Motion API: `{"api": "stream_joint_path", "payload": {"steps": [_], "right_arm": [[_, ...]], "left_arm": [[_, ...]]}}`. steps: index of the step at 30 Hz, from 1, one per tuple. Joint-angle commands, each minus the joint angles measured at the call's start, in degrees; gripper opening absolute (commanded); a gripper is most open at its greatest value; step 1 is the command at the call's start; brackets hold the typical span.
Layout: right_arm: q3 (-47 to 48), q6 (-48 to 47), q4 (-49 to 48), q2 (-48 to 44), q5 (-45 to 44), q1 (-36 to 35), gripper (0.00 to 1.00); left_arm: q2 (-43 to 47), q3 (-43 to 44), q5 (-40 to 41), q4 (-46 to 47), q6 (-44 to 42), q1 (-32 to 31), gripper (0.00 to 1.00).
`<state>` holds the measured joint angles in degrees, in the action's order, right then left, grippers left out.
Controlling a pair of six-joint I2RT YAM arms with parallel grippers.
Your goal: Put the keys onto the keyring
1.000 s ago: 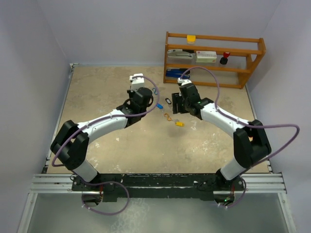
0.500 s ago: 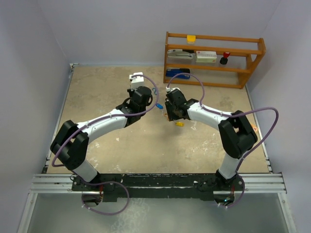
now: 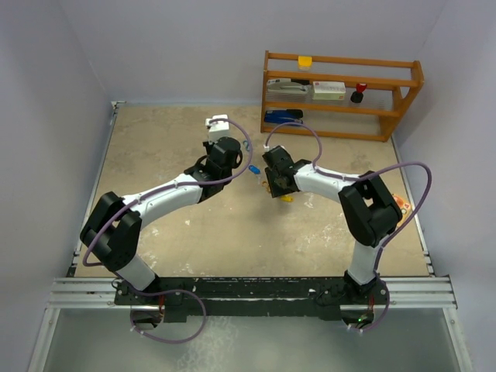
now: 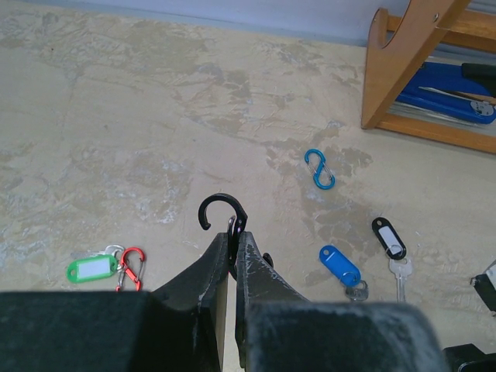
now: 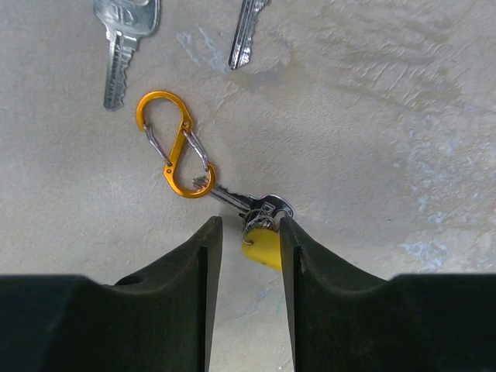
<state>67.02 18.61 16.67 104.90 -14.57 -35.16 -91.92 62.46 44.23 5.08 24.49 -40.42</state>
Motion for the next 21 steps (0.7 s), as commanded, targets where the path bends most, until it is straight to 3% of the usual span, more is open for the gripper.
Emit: {"api": "stream_joint_path", "payload": {"steps": [1,5,12,19,21], "right_arm": [[0.57,1.30,1.36,0.16,-0.04,-0.15,0.38],[0.29,1.76,2.34,0.56,1.16,-0.14,0.34],[-0.67,2.27,2.35,-0.40,0.62,-0.21,0.16],[-1.18,2.57,2.71,-3.43,-0.99,-0.18,0.12],[-1.40,2.66,2.77,-3.81,-1.03,-0.16,0.05]], "left_arm": [[0.50,-0.23,-0.10,2.27,-0.07,0.62,0.00],[0.52,-0.32,-0.19,2.16,-0.23,0.76,0.00],[0.74,-0.54,-0.53,2.30,-0.20,0.81,0.00],[0.61,-0.57,-0.80,2.44,-0.10,0.79,0.00],[0.55,-0.58,-0.96,2.40,-0.11,0.79,0.00]]}}
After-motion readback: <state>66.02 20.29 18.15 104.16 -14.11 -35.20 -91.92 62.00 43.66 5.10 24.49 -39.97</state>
